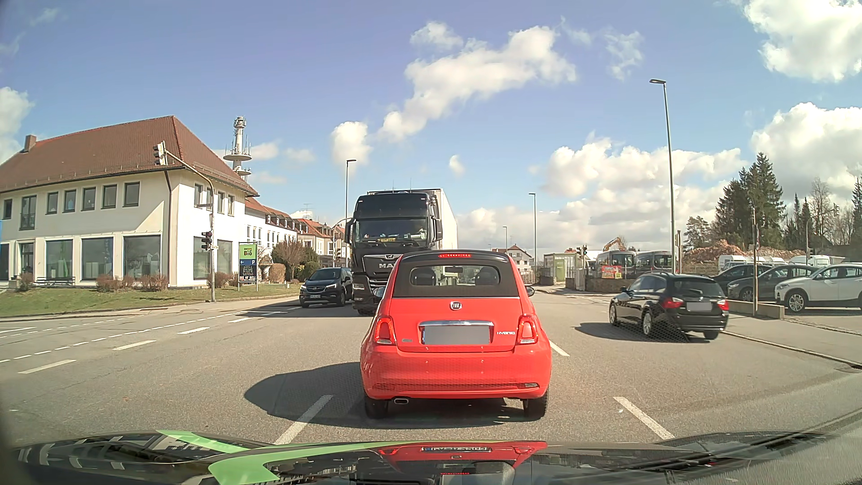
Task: Follow the waypoints while adhering to traffic rules and regulations
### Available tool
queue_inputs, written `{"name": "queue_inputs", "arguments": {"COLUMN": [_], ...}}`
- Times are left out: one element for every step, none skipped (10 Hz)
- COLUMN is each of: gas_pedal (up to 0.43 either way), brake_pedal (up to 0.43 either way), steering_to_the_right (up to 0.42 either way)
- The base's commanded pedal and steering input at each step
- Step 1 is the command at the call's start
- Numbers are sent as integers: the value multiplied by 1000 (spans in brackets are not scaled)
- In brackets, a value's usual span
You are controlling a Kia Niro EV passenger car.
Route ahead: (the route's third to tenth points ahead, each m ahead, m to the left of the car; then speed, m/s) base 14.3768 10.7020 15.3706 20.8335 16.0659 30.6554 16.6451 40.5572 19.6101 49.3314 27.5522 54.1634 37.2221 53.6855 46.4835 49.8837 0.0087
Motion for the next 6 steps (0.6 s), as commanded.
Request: {"name": "queue_inputs", "arguments": {"gas_pedal": [0,0,0,0,0,0], "brake_pedal": [268,268,268,268,274,268], "steering_to_the_right": [-1,0,0,0,-1,-1]}}
